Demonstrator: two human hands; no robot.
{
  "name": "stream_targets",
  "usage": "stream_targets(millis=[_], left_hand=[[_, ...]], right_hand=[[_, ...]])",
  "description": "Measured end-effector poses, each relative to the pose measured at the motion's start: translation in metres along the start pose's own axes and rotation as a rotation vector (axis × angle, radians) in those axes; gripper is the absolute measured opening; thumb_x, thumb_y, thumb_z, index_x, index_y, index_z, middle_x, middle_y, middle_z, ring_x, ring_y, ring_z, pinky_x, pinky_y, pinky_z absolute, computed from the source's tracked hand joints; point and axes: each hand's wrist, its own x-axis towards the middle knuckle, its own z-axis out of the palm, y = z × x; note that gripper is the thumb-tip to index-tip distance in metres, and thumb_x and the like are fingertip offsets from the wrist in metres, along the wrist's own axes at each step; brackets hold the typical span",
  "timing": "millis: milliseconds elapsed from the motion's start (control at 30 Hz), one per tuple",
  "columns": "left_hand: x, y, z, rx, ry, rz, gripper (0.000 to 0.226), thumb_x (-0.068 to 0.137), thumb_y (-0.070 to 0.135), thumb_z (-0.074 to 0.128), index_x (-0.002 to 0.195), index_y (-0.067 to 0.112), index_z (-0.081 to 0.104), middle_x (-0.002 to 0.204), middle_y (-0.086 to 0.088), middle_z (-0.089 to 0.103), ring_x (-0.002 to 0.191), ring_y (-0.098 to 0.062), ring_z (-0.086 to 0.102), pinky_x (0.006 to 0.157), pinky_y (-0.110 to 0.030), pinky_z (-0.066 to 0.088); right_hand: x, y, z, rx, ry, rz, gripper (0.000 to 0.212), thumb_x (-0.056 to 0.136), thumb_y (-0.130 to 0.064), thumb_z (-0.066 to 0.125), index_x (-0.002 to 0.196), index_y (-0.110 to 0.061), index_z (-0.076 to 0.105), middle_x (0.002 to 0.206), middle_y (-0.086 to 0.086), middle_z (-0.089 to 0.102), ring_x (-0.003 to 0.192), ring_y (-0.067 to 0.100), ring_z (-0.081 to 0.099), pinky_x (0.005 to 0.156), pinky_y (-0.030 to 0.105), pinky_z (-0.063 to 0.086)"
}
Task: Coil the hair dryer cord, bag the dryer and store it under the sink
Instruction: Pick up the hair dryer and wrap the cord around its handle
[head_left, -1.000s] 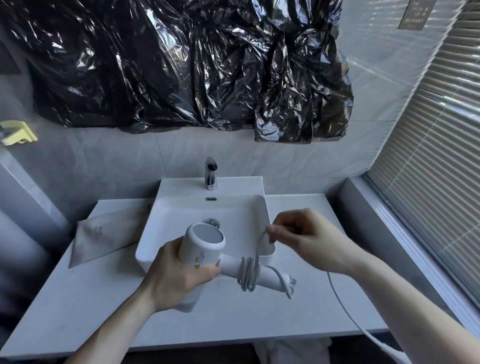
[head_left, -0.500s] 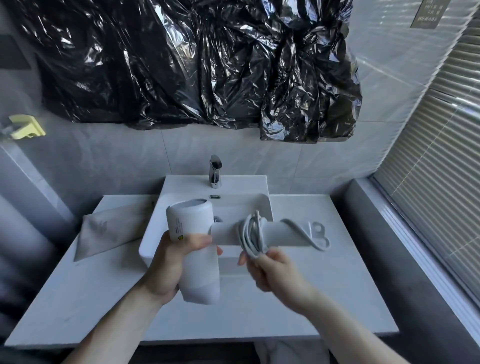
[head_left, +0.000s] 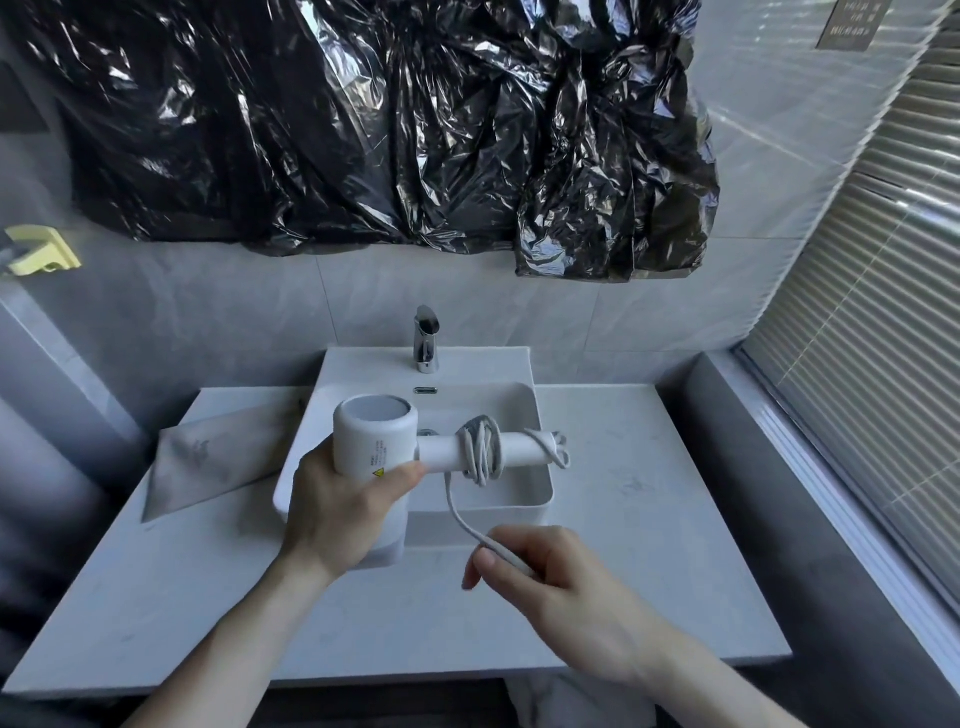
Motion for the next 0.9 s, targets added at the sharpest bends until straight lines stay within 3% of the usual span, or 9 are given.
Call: stream_targets(millis=[100,167,267,433,600,800,900], left_hand=[[0.002,-0.010,-0.001,0.145,-0.035,0.072,0.015,0.063,0.034,0.084,0.072,0.042,0.075,0.064,0.015,0.074,0.059,-0.013,0.065,0.056,-0.027,0.052],[0.001,-0.019,-0.003,0.186,-0.080,0.067,0.024,0.061,0.038,0.084,0.076,0.022,0.075,0.069,-0.004,0.075,0.062,-0.025,0.063,0.057,-0.038,0.054],[-0.005,-0.024,-0.004,0.231,-0.162,0.067,0.038,0.059,0.039,0.083,0.075,0.009,0.067,0.075,-0.017,0.071,0.058,-0.016,0.052,0.051,-0.033,0.045],[-0.012,-0.023,-0.008,0.197,-0.317,0.068,0.041,0.060,0.038,0.085,0.084,0.009,0.069,0.081,-0.018,0.073,0.063,-0.016,0.059,0.060,-0.031,0.047],[-0.013,-0.016,-0.016,0.100,-0.411,0.083,0.039,0.062,0.039,0.085,0.082,0.008,0.070,0.071,-0.009,0.068,0.063,-0.015,0.058,0.061,-0.028,0.045],[-0.014,-0.005,-0.023,0.017,-0.532,0.082,0.028,0.065,0.033,0.085,0.074,0.012,0.070,0.068,0.000,0.065,0.063,-0.013,0.056,0.060,-0.026,0.043],[-0.019,-0.002,-0.021,-0.031,-0.611,0.079,0.024,0.067,0.030,0.084,0.071,0.013,0.068,0.067,0.001,0.062,0.064,-0.015,0.054,0.062,-0.027,0.042]], right_hand=[[-0.006,-0.011,-0.015,-0.040,0.031,-0.054,0.037,0.108,-0.038,0.056,0.086,-0.014,0.073,0.051,-0.011,0.031,0.048,0.006,0.029,0.050,0.019,0.024],[-0.004,-0.015,-0.028,-0.039,0.106,-0.081,0.038,0.108,-0.036,0.058,0.082,-0.012,0.072,0.054,-0.009,0.030,0.050,0.006,0.027,0.049,0.021,0.023],[0.007,-0.011,-0.046,-0.074,0.200,-0.101,0.038,0.106,-0.037,0.062,0.076,-0.015,0.071,0.055,-0.009,0.034,0.051,0.007,0.028,0.048,0.023,0.024],[0.031,0.012,-0.072,-0.044,0.297,-0.084,0.037,0.100,-0.041,0.070,0.077,-0.013,0.073,0.060,-0.004,0.046,0.054,0.009,0.032,0.049,0.023,0.027],[0.048,0.030,-0.090,0.046,0.294,-0.007,0.030,0.093,-0.035,0.080,0.066,-0.024,0.072,0.054,-0.013,0.041,0.051,0.007,0.031,0.047,0.014,0.028],[0.060,0.048,-0.081,0.152,0.221,0.004,0.023,0.095,-0.018,0.077,0.076,-0.006,0.073,0.051,-0.013,0.040,0.043,0.002,0.030,0.044,0.009,0.027],[0.067,0.052,-0.070,0.147,0.190,-0.015,0.027,0.096,-0.020,0.076,0.076,-0.004,0.074,0.061,0.003,0.042,0.049,0.003,0.030,0.047,0.013,0.026]])
